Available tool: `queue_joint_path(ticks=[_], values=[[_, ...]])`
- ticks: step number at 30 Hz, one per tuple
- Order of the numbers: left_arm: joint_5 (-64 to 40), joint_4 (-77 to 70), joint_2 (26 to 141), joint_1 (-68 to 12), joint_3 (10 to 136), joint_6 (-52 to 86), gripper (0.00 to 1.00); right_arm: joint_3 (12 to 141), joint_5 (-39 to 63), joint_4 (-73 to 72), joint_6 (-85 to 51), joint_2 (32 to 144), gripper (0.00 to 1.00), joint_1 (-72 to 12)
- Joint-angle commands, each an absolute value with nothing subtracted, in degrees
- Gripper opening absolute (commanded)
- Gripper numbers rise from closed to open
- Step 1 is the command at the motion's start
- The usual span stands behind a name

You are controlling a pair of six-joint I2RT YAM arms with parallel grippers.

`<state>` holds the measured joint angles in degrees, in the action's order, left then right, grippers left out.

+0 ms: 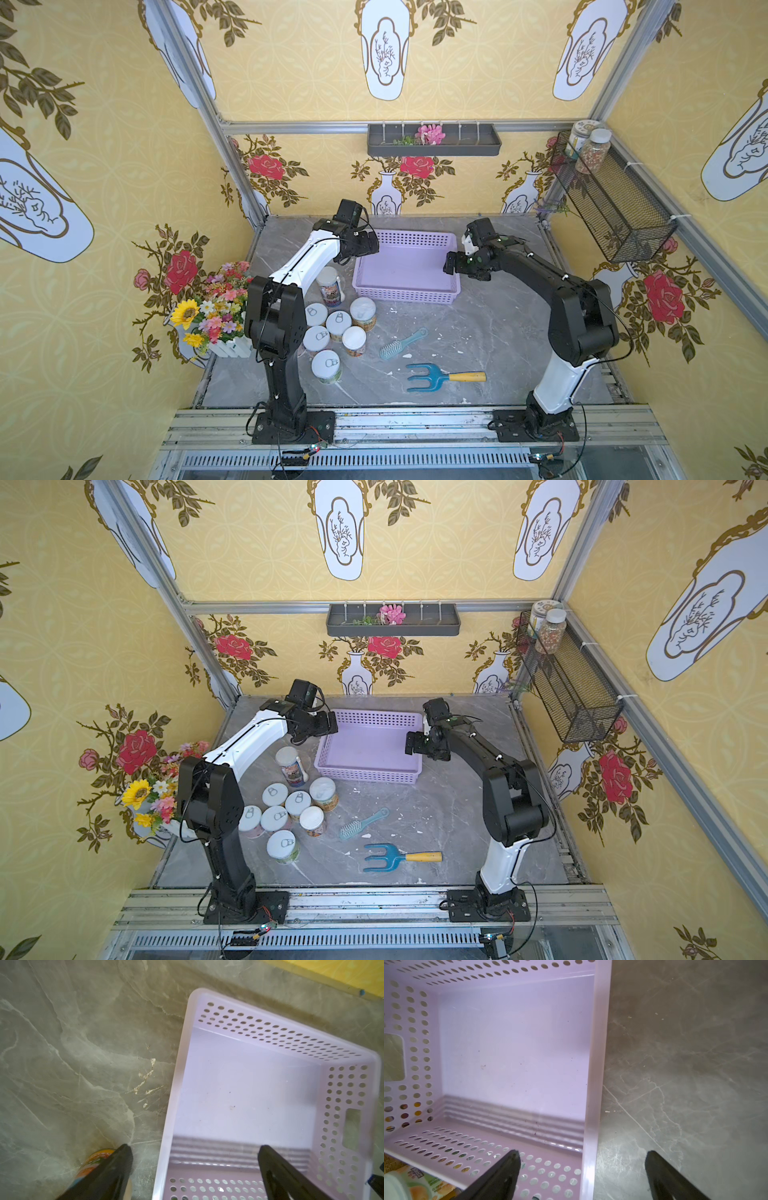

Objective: Put the canned food in the basket
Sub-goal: Move the basket to the center of the board.

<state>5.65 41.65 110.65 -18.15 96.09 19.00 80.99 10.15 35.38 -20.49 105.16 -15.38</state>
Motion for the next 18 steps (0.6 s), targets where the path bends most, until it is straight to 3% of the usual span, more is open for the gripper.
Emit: queue_joint_path(ticks=[1, 13, 18], values=[[2.9, 41.0, 113.1, -17.2, 96.1, 17.5, 1.0, 84.2, 9.3, 38.5, -18.7, 108.2, 0.97, -15.6], [-7.0, 40.7, 117.6, -18.5, 96.6, 14.3, 0.99, 86.1, 19.2, 37.8, -18.0, 110.5, 0.98, -15.7], [-6.1, 40.9, 117.4, -20.9, 96.8, 13.0, 0.99, 83.8, 20.6, 37.1, -17.8, 108.5, 0.98, -15.7]])
